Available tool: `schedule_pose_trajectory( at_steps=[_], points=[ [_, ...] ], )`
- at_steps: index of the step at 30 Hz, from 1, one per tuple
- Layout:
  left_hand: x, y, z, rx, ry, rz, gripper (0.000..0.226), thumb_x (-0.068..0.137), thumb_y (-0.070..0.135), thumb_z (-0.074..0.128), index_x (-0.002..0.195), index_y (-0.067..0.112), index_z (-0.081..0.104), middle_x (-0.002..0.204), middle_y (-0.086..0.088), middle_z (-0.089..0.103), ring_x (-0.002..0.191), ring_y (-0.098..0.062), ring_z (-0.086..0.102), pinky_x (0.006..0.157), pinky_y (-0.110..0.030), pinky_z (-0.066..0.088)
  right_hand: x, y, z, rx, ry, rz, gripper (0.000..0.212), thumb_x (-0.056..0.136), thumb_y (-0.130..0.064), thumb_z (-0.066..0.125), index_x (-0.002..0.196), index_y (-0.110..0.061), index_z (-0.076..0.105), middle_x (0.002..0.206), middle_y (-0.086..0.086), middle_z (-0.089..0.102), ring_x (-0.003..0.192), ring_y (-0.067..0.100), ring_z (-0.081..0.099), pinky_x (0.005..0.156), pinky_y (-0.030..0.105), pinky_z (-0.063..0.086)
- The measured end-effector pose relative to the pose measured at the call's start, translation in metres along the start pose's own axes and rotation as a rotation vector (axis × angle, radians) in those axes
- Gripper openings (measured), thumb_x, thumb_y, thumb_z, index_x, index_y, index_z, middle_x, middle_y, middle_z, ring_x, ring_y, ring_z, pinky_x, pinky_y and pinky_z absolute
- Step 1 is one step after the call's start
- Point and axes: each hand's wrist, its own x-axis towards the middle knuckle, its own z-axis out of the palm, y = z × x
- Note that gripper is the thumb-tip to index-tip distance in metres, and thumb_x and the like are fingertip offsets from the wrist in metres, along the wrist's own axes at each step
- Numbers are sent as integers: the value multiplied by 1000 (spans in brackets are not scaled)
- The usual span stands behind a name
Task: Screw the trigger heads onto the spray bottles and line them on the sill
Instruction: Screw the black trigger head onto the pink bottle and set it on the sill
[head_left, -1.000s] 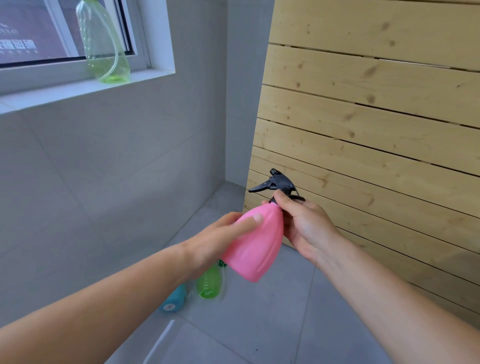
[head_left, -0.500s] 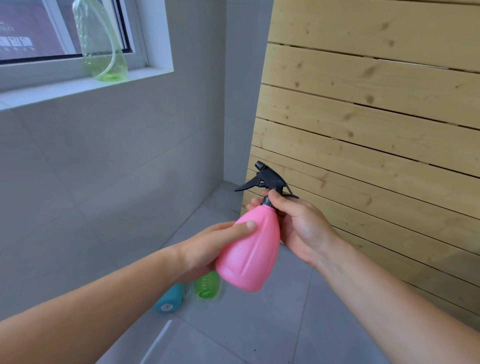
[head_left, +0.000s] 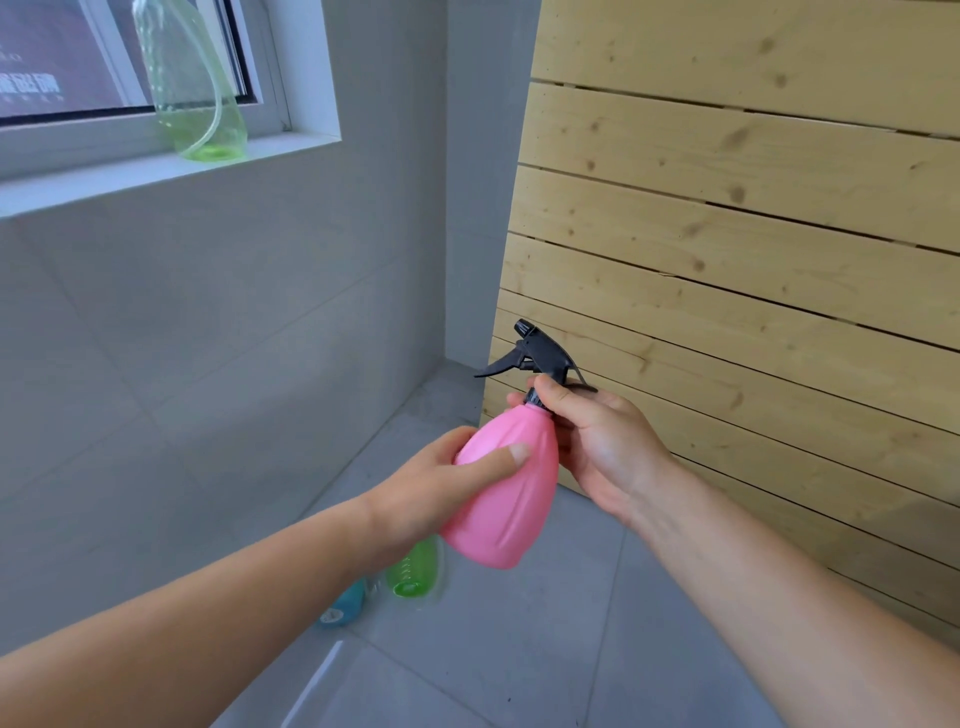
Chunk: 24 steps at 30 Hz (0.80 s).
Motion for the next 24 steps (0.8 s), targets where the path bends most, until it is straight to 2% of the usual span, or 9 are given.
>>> schedule_pose_trajectory(
  at_steps=[4,7,9,12,15,18,21,23,24],
  points=[
    [-1,-4,-5,-167,-113,-42,81,69,65,75,135,20,61,130,-13,73,121,-34,70,110,-55,51,-1,-1,-1,79,-55,14,23,89,-21,67,104,-3,67,106,17,75,108,34,69,99,49,52],
    [0,-3,-5,-229,-115,-50,92,65,59,77,138,8,55,118,-15,73,104,-31,71,100,-49,53,-2,-4,-2,141,-106,19,24,91,-19,64,108,-3,64,106,21,72,113,36,67,99,48,52],
    [-1,-2,-4,-236,-101,-47,92,63,58,78,137,9,55,115,-13,74,99,-28,71,94,-47,54,-3,-3,-1,154,-113,23,23,93,-19,63,109,-3,64,107,22,71,116,37,66,102,50,50],
    [-3,-2,0,-197,-103,-23,73,72,57,76,133,18,63,127,-16,74,101,-26,73,94,-46,58,-3,0,-1,133,-89,19,19,93,-20,62,105,-5,65,104,21,71,110,36,68,102,48,50],
    [-4,-2,-2,-146,-57,-4,56,79,53,71,126,22,67,124,-16,74,97,-24,74,94,-47,58,-4,1,-1,125,-79,28,14,93,-19,61,98,-7,67,99,17,70,96,29,70,98,43,52],
    [-5,-1,-1,-108,-16,21,61,74,59,75,122,23,68,121,-14,76,94,-23,75,93,-48,59,-3,2,0,131,-63,40,13,93,-19,61,93,-8,67,93,14,71,92,28,68,101,46,50],
    [-5,-1,1,-95,29,39,72,64,67,75,121,24,69,118,-12,77,98,-26,76,95,-50,59,-1,-1,2,69,-44,41,17,91,-25,64,97,-9,68,96,12,76,97,31,68,106,51,46],
    [-4,-1,-1,-127,30,35,66,67,67,74,120,26,70,115,-9,78,98,-28,75,93,-51,58,-1,-5,3,-17,-41,33,25,90,-33,65,102,-12,68,103,9,78,99,29,68,100,49,50],
    [-3,0,-3,-147,38,35,62,70,66,73,119,27,70,112,-7,79,96,-27,75,89,-49,57,-1,-6,5,-54,-55,23,30,89,-39,66,103,-13,68,105,7,77,95,26,68,90,46,54]
  ],
)
